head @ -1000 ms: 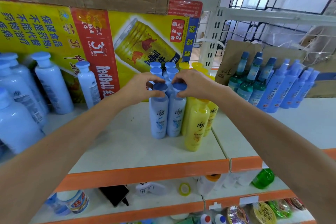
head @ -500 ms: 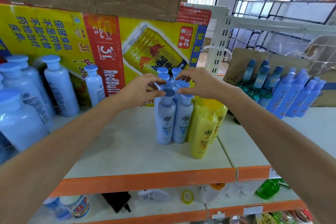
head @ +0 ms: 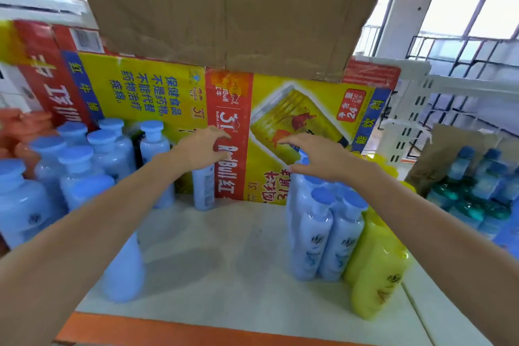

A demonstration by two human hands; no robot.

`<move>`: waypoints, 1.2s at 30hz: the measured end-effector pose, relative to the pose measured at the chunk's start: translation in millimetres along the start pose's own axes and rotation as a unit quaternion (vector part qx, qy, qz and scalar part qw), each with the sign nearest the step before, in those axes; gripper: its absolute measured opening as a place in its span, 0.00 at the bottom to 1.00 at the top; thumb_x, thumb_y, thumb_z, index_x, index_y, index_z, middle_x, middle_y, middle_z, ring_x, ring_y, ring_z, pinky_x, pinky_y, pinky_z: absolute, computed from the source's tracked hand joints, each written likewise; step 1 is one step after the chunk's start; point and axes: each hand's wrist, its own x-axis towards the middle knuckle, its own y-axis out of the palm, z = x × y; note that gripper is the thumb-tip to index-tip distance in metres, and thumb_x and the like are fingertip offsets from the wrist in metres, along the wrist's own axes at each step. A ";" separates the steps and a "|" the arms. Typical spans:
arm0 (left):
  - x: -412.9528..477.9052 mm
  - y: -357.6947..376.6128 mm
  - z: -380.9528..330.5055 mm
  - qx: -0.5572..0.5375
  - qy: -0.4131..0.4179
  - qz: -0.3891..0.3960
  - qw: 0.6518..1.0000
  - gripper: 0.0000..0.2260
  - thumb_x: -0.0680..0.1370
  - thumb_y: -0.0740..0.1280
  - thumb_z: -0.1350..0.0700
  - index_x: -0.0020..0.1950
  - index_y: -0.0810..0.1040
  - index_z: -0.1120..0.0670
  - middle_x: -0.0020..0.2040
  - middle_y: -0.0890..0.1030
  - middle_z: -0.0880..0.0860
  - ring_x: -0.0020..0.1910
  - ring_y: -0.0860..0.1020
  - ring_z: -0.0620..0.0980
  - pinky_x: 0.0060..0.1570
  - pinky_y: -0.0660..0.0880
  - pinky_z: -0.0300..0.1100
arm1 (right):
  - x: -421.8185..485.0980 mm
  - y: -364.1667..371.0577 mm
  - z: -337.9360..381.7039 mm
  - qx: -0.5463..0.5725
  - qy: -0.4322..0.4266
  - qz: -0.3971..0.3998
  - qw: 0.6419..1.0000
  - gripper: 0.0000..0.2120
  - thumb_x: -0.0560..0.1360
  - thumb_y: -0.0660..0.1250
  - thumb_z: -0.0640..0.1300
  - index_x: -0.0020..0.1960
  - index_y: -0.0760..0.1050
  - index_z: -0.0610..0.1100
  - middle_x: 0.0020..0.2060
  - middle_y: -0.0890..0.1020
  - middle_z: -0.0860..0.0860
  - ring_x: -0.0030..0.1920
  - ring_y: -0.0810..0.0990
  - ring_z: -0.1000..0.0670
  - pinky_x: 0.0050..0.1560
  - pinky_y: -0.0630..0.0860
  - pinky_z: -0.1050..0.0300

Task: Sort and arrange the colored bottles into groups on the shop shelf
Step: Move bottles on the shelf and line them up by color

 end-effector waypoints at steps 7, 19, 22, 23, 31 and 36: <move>22.9 4.5 25.4 0.008 -0.059 0.019 0.998 0.21 0.76 0.67 0.53 0.66 0.70 0.59 0.64 0.72 0.59 0.62 0.71 0.55 0.61 0.68 0.47 | 32.0 4.8 11.4 -0.039 -0.014 0.023 0.999 0.29 0.75 0.65 0.53 0.73 0.59 0.52 0.71 0.66 0.49 0.69 0.66 0.49 0.63 0.67 0.54; 29.1 8.8 36.7 0.037 -0.075 -0.034 0.996 0.13 0.74 0.68 0.61 0.59 0.76 0.56 0.60 0.76 0.56 0.58 0.73 0.54 0.57 0.69 0.43 | 39.6 5.2 18.1 -0.049 -0.022 0.031 0.998 0.28 0.75 0.65 0.54 0.72 0.61 0.52 0.71 0.66 0.50 0.69 0.66 0.49 0.64 0.67 0.53; 27.4 9.0 33.3 0.021 -0.083 -0.031 0.996 0.13 0.73 0.69 0.61 0.57 0.76 0.57 0.59 0.77 0.55 0.58 0.74 0.53 0.56 0.72 0.44 | 33.9 3.0 17.8 -0.050 -0.009 0.037 0.998 0.27 0.75 0.65 0.54 0.72 0.61 0.53 0.70 0.66 0.49 0.68 0.67 0.48 0.63 0.68 0.52; 26.5 9.5 30.7 0.018 -0.081 -0.028 0.996 0.14 0.73 0.70 0.60 0.58 0.76 0.57 0.59 0.77 0.55 0.58 0.74 0.53 0.57 0.72 0.44 | 31.2 1.9 17.8 -0.048 -0.006 0.037 0.998 0.27 0.75 0.65 0.54 0.71 0.61 0.53 0.70 0.66 0.49 0.68 0.68 0.49 0.62 0.69 0.52; 11.7 -7.8 3.8 -0.043 0.000 -0.021 0.999 0.14 0.73 0.69 0.62 0.58 0.77 0.59 0.57 0.79 0.55 0.55 0.75 0.51 0.55 0.70 0.38 | 1.4 -5.0 8.6 -0.025 0.023 0.022 0.999 0.25 0.75 0.65 0.53 0.70 0.64 0.51 0.68 0.69 0.50 0.65 0.69 0.49 0.60 0.67 0.55; -12.5 -17.1 -30.6 -0.089 0.091 -0.024 0.991 0.11 0.72 0.70 0.61 0.54 0.79 0.57 0.49 0.79 0.50 0.48 0.74 0.44 0.43 0.65 0.27 | -27.8 -4.6 3.7 -0.002 0.051 0.011 0.999 0.24 0.75 0.65 0.54 0.69 0.65 0.52 0.67 0.70 0.50 0.65 0.70 0.49 0.62 0.67 0.53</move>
